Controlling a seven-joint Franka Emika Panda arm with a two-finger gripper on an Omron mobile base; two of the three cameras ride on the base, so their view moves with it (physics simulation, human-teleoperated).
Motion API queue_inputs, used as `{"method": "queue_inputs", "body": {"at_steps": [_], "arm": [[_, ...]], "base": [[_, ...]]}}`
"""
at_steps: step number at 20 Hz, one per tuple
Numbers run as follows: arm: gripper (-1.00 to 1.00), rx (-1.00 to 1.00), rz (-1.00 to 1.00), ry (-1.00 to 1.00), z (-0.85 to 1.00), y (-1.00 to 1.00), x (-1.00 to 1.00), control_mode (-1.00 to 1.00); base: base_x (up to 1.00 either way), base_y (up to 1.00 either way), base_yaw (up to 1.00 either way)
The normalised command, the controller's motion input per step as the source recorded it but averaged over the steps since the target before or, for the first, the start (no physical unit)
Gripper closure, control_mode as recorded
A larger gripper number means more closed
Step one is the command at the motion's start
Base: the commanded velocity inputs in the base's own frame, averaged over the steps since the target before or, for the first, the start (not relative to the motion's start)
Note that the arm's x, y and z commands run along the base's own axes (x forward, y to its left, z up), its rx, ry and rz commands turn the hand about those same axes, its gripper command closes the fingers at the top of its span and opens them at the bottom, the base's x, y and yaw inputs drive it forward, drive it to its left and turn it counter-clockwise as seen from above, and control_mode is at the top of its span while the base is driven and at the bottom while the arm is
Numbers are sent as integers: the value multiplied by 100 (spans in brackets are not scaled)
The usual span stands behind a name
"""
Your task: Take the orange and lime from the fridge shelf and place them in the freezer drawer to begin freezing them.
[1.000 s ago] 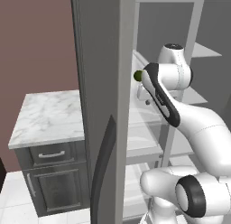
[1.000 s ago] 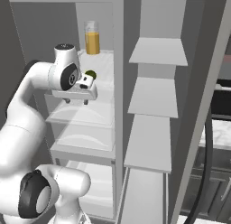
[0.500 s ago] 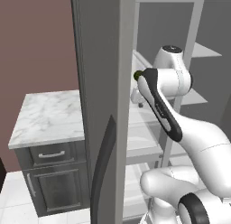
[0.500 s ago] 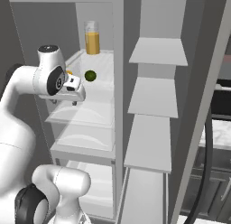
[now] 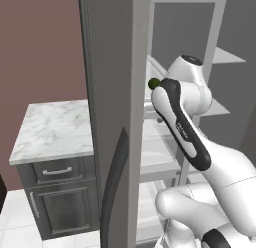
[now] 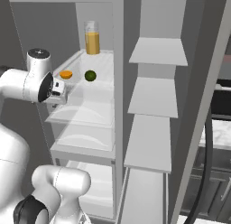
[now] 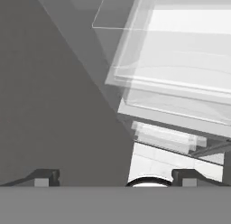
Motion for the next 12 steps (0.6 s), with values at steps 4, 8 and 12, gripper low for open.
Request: {"method": "queue_inputs", "body": {"at_steps": [4,8,12], "arm": [[-100,21,23,0,8,35,-6,-100],[-100,22,24,0,2,41,-4,-100],[-100,18,20,0,0,61,0,-100]], "base": [[0,0,0],[0,0,0],[0,0,0]]}}
